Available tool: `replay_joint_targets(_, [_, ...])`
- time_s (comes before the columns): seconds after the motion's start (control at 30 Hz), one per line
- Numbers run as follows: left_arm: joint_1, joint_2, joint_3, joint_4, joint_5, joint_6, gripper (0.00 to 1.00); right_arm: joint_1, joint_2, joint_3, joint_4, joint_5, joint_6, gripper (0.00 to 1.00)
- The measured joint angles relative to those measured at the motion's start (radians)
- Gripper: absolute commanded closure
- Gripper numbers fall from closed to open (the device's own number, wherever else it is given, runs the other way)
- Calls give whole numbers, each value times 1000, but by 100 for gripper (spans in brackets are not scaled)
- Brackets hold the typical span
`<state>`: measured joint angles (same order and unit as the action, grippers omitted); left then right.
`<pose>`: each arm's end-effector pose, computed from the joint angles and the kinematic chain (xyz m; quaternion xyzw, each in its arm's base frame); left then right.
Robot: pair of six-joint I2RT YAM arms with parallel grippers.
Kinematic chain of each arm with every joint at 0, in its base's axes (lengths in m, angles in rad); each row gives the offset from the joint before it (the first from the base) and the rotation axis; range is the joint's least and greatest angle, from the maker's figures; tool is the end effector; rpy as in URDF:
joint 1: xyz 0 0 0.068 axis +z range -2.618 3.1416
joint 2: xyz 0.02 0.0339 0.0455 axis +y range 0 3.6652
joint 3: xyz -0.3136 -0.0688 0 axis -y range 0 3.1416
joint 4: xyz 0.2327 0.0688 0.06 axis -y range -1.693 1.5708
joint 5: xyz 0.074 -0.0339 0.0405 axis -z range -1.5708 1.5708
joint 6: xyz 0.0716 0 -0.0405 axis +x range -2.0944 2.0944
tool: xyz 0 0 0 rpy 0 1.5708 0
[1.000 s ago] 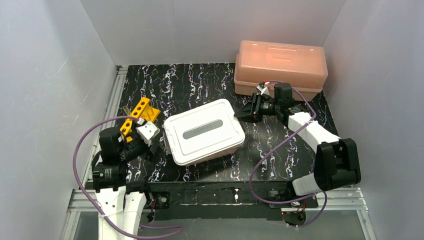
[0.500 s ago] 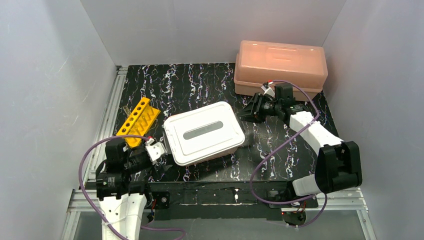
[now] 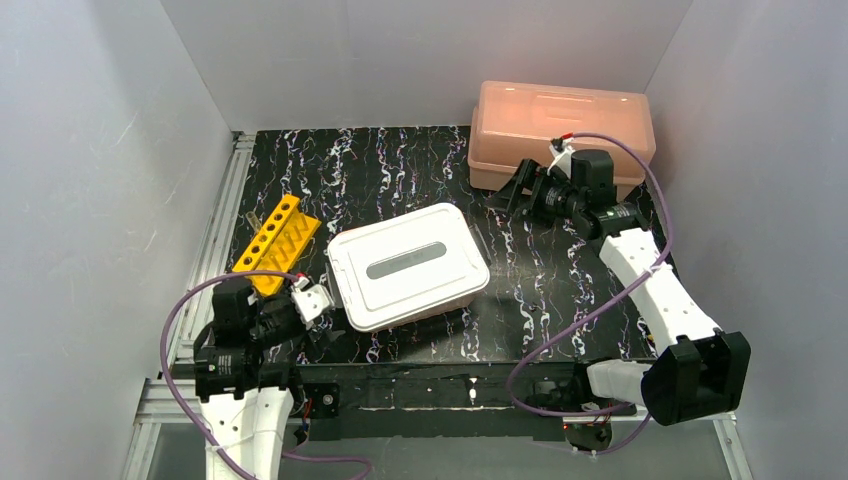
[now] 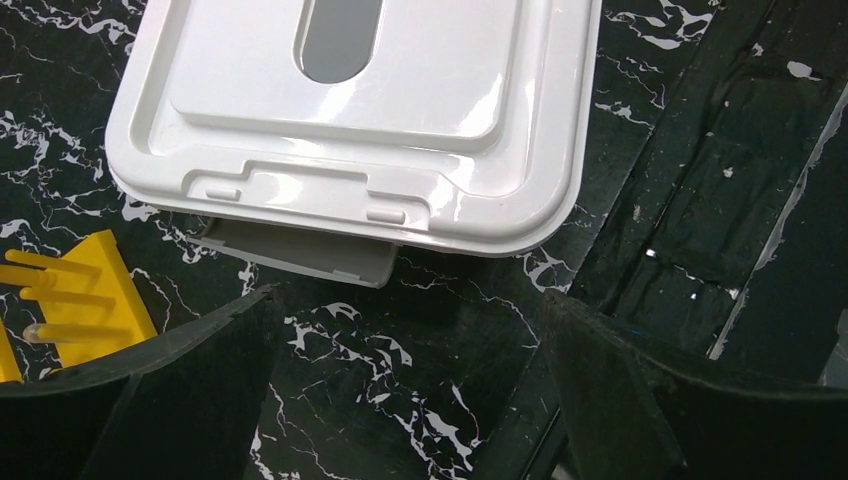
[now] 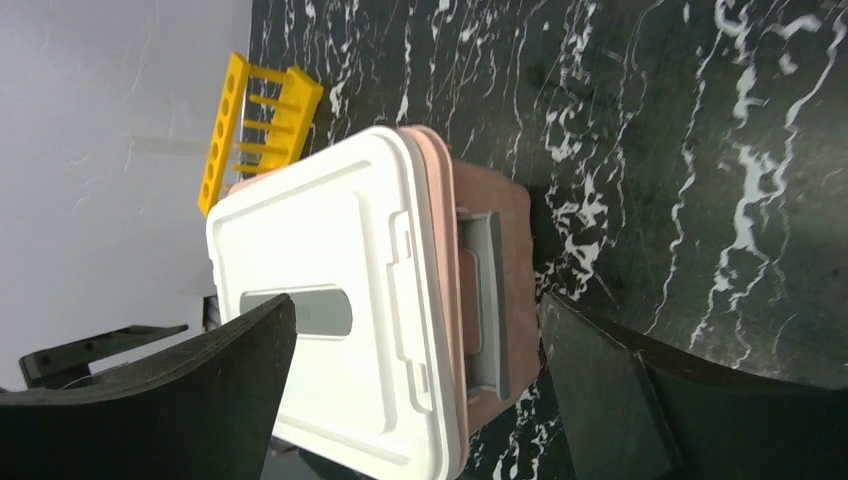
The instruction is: Organize the chemistry lab equipment
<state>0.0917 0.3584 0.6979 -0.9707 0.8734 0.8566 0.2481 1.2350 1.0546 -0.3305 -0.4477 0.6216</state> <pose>0.0276 -0.0526 0.2868 0.4792 0.6781 -0.1482 0.5372 0.2611 0.0981 0.3591 0.0459 0.8475 0.3813 0.3663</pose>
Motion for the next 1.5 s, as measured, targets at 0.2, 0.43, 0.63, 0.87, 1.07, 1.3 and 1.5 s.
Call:
replay_joint_targets(0.2, [0,51,-6,149,-58,-127,2,43,2,101,-66,106,-91,2])
replay_joint_targets(0.43, [0,361,98,313,-150,-320,2,214,62,171,-161,268,-215,2])
replay_joint_targets(0.63, [-40,425,138,336,-232,-363,2,309,120,188,-202,363,-294,1])
replay_joint_targets(0.87, [-129,508,162,373,-357,-357,2,309,241,266,-220,417,-337,2])
replay_joint_targets(1.07, [-181,563,172,412,-436,-349,2,312,287,305,-219,415,-337,2])
replay_joint_targets(1.3, [-221,591,183,462,-495,-353,2,317,328,319,-215,419,-337,2])
replay_joint_targets(1.5, [-238,610,196,477,-549,-360,2,317,354,324,-209,421,-333,2])
